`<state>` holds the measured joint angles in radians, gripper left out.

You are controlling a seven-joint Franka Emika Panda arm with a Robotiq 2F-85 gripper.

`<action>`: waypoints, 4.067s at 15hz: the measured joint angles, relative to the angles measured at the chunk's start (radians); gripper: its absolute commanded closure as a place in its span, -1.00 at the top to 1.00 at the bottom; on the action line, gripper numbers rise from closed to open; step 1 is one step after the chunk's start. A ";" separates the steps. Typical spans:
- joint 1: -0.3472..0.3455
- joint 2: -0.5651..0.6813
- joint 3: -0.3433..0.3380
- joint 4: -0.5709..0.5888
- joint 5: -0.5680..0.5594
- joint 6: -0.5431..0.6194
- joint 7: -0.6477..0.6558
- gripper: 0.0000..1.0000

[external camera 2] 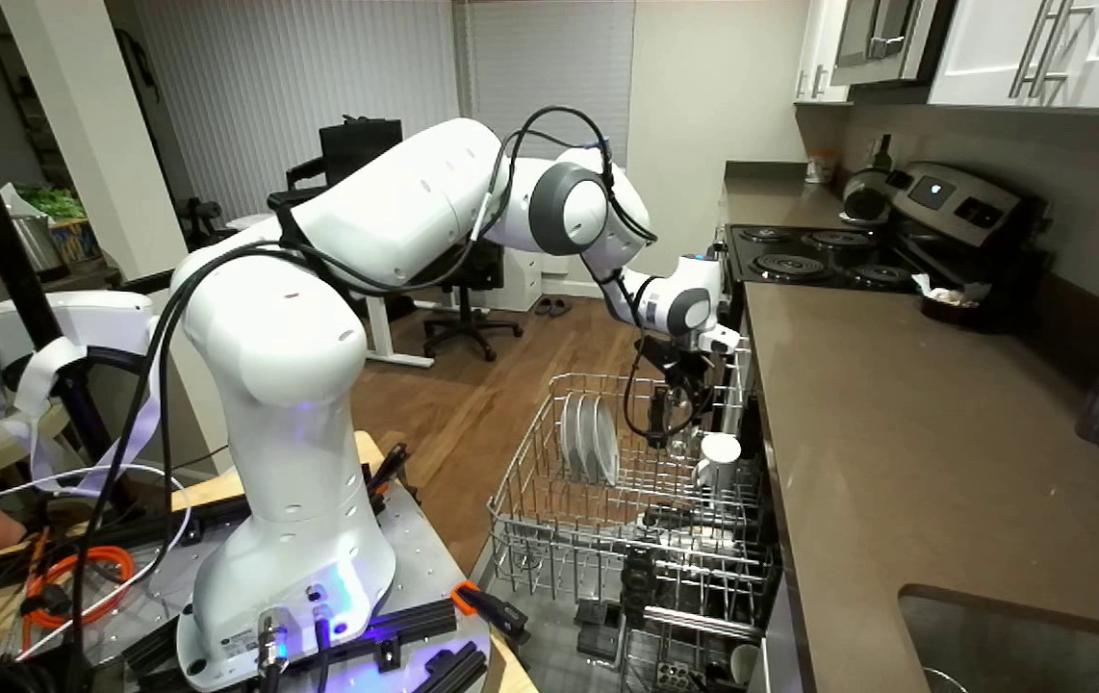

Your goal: Move the cups to the back left corner of the dishwater

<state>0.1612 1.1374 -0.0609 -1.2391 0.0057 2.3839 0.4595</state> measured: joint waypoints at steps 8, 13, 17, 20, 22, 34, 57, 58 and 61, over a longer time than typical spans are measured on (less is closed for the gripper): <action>-0.004 0.095 0.000 0.131 0.000 -0.089 -0.018 0.28; -0.014 0.162 0.004 0.216 0.000 -0.111 -0.027 0.28; -0.018 0.208 0.011 0.279 0.000 -0.133 -0.031 0.28; -0.020 0.232 0.012 0.329 0.000 -0.174 -0.033 0.28; -0.022 0.249 0.013 0.363 0.000 -0.200 -0.035 0.28; -0.030 0.305 0.018 0.477 -0.001 -0.319 -0.036 1.00; -0.014 0.202 -0.029 0.470 -0.007 -0.390 -0.023 1.00; -0.008 0.188 -0.037 0.459 -0.008 -0.390 -0.015 1.00; 0.022 0.120 -0.064 0.375 -0.009 -0.363 0.023 1.00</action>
<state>0.1829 1.2571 -0.1251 -0.8640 -0.0033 2.0206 0.4820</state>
